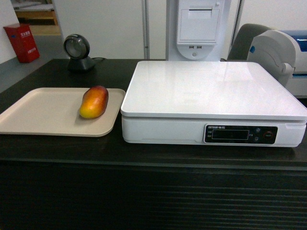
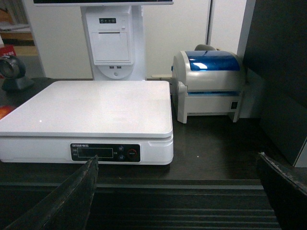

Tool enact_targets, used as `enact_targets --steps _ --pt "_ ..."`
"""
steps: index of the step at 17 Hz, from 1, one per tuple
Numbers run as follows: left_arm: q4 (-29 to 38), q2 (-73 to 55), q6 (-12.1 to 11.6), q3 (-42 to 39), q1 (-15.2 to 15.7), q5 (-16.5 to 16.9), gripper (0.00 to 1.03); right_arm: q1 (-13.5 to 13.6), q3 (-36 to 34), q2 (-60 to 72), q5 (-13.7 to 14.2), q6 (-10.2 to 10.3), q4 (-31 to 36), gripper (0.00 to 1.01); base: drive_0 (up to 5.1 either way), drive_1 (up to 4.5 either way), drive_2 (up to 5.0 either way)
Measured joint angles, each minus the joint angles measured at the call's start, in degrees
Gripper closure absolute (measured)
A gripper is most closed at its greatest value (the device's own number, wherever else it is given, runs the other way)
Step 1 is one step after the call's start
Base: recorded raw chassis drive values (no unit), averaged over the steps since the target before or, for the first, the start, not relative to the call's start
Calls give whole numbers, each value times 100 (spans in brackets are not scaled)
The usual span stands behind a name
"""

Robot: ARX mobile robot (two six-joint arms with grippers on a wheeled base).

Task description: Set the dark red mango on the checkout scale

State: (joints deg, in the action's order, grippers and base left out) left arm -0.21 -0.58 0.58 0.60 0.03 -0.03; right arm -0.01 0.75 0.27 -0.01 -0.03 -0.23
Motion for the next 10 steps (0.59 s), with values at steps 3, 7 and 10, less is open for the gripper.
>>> enact_targets --steps 3,7,10 --pt "0 0 0 0 0 -2 5 0 0 0 0 0 2 3 0 0 0" --pt "-308 -765 96 341 -872 -990 5 0 0 0 0 0 2 3 0 0 0" --pt "925 -1781 42 627 -688 -640 5 0 0 0 0 0 2 3 0 0 0"
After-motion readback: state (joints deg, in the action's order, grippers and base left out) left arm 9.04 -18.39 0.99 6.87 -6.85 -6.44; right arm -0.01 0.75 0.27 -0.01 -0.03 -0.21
